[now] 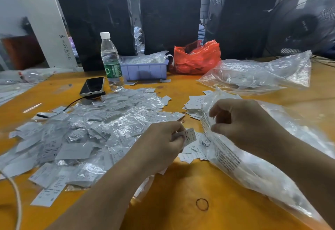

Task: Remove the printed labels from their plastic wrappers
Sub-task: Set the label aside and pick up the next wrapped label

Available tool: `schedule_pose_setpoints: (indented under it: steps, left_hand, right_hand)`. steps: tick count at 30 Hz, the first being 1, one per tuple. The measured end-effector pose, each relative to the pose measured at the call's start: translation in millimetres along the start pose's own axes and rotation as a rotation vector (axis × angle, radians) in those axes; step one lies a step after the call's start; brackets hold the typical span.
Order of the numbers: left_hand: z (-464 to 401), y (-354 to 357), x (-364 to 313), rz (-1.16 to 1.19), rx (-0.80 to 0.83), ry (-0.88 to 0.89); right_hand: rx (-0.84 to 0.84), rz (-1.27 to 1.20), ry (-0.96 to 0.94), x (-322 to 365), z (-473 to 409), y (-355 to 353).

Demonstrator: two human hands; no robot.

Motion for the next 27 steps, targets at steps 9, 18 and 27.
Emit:
schedule_pose_setpoints:
  steps: [9, 18, 27]
  left_hand:
    - [0, -4, 2, -0.045, -0.029, -0.036]
    - [0, -12, 2, 0.08, -0.15, -0.047]
    - [-3, -18, 4, 0.233, -0.207, -0.066]
  right_hand:
    - [0.055, -0.2, 0.001, 9, -21, 20]
    - [0.148, -0.895, 0.193, 0, -44, 48]
    - [0.23, -1.122, 0.339, -15, -40, 65]
Point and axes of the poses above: each hand's wrist, its own z-axis away from the middle knuckle, its own y-axis out of the palm, x = y × z, the point moved 3 cm from there along -z, towards the middle knuckle, and after that the axes turned 2 degrees about -z, right-handed, at the moved point
